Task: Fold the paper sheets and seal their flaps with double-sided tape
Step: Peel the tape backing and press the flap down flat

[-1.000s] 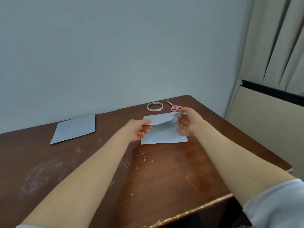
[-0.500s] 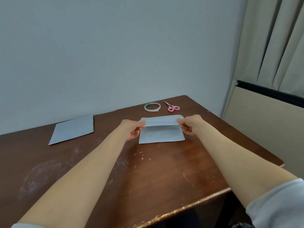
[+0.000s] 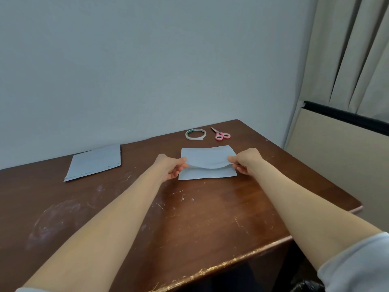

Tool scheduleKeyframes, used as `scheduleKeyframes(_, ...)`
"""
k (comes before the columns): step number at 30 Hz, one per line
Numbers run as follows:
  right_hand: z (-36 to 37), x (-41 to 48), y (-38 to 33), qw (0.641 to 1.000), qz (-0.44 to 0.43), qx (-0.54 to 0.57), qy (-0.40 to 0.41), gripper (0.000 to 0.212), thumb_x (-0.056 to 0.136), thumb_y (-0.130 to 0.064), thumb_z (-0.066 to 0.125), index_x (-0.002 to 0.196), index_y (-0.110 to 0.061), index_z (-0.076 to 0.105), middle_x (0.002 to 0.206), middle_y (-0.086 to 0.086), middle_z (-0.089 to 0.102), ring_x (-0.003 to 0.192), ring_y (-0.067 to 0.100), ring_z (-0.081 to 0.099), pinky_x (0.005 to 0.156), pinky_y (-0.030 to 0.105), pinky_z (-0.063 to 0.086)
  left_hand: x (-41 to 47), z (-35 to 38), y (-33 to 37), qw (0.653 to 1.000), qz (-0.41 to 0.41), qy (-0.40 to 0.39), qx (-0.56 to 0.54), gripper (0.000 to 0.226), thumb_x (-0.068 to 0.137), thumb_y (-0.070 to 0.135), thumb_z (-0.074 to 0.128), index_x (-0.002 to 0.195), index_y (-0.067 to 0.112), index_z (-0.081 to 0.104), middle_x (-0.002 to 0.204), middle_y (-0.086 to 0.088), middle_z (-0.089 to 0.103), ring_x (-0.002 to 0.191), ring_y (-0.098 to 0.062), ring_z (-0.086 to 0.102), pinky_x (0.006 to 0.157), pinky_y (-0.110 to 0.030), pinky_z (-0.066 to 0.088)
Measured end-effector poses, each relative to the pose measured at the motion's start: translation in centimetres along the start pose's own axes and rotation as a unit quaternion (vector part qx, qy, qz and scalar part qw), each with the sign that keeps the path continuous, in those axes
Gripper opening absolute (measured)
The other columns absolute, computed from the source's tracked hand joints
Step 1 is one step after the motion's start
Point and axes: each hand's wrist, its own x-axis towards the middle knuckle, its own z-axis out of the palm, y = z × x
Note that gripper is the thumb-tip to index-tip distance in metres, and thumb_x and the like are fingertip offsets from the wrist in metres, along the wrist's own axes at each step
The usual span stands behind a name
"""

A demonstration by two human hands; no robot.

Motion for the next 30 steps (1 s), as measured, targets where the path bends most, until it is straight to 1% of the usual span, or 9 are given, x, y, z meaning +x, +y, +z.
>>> scheduleKeyframes(2,0.1,0.1,0.1,1.000,0.001,-0.012,0.003,0.028,0.083,-0.013,0.075,0.103,-0.006,0.058,0.092,0.011,0.063,0.059,0.011,0.054,0.049,0.020,0.043,-0.2,-0.1,0.0,1.000,-0.007,0.008,0.017,0.023,0.087,0.015,0.069,0.103,0.001,0.062,0.091,-0.010,0.072,0.056,-0.007,0.046,0.048,-0.017,0.039)
scheduleKeyframes(5,0.2,0.0,0.1,1.000,0.004,-0.006,-0.011,0.028,0.084,-0.015,0.074,0.105,-0.006,0.058,0.084,0.011,0.061,0.062,0.013,0.054,0.050,0.021,0.041,-0.2,-0.4,0.0,0.998,-0.014,0.036,0.047,0.018,0.086,0.019,0.069,0.099,0.008,0.064,0.076,-0.001,0.061,0.058,-0.008,0.040,0.043,-0.017,0.032)
scheduleKeyframes(7,0.2,0.1,0.1,1.000,0.003,0.011,-0.019,0.028,0.084,-0.014,0.073,0.105,-0.006,0.056,0.084,0.010,0.060,0.062,0.013,0.055,0.049,0.021,0.042,-0.2,-0.4,0.1,0.998,-0.014,0.035,0.042,0.021,0.086,0.020,0.069,0.104,0.009,0.064,0.078,-0.001,0.055,0.061,-0.009,0.040,0.045,-0.018,0.033)
scheduleKeyframes(11,0.0,-0.1,-0.1,0.998,0.015,0.056,-0.029,0.019,0.087,-0.012,0.071,0.098,-0.006,0.055,0.077,0.006,0.059,0.063,0.010,0.055,0.054,0.019,0.045,-0.1,-0.3,0.2,1.000,-0.018,0.020,-0.002,0.035,0.088,0.024,0.067,0.116,0.006,0.057,0.090,-0.007,0.063,0.064,-0.010,0.050,0.049,-0.019,0.042)
scheduleKeyframes(16,-0.1,-0.4,-0.4,0.995,0.028,0.085,-0.042,0.017,0.087,-0.010,0.070,0.099,-0.006,0.057,0.075,0.005,0.059,0.061,0.008,0.053,0.053,0.020,0.045,0.0,-0.6,0.2,0.999,-0.053,-0.001,0.004,0.047,0.081,0.044,0.071,0.102,0.003,0.061,0.092,-0.010,0.069,0.059,-0.010,0.053,0.045,-0.016,0.044)
scheduleKeyframes(19,-0.1,-0.4,-0.5,0.994,0.026,0.097,-0.047,0.019,0.087,-0.010,0.070,0.101,-0.006,0.058,0.074,0.004,0.059,0.060,0.008,0.053,0.053,0.020,0.046,0.0,-0.4,0.1,0.998,-0.060,-0.021,0.023,0.042,0.079,0.040,0.075,0.097,0.003,0.064,0.087,-0.006,0.068,0.056,-0.006,0.048,0.045,-0.013,0.039)
scheduleKeyframes(22,-0.1,-0.4,-0.7,0.992,0.030,0.107,-0.053,0.019,0.087,-0.010,0.071,0.102,-0.006,0.060,0.073,0.004,0.059,0.060,0.009,0.053,0.054,0.020,0.047,0.3,-0.4,-0.1,0.998,-0.058,-0.004,0.034,0.043,0.078,0.035,0.077,0.101,0.002,0.062,0.091,-0.008,0.062,0.053,-0.006,0.044,0.040,-0.013,0.036)
scheduleKeyframes(27,-0.2,-0.1,-1.1,0.986,0.042,0.146,-0.063,0.017,0.087,-0.010,0.070,0.102,-0.007,0.063,0.069,0.003,0.059,0.057,0.009,0.052,0.057,0.020,0.048,0.0,-0.1,0.1,0.996,-0.074,-0.024,0.044,0.038,0.083,0.034,0.072,0.099,0.000,0.061,0.085,-0.009,0.061,0.050,-0.006,0.040,0.034,-0.010,0.034)
scheduleKeyframes(30,-0.1,0.0,-1.4,0.984,0.044,0.157,-0.072,0.010,0.088,-0.011,0.069,0.096,-0.007,0.063,0.068,0.002,0.058,0.057,0.009,0.051,0.057,0.019,0.048,-0.2,0.0,0.4,0.995,-0.088,-0.036,0.025,0.030,0.086,0.030,0.070,0.095,0.003,0.062,0.084,-0.008,0.063,0.039,-0.004,0.039,0.031,-0.009,0.031)
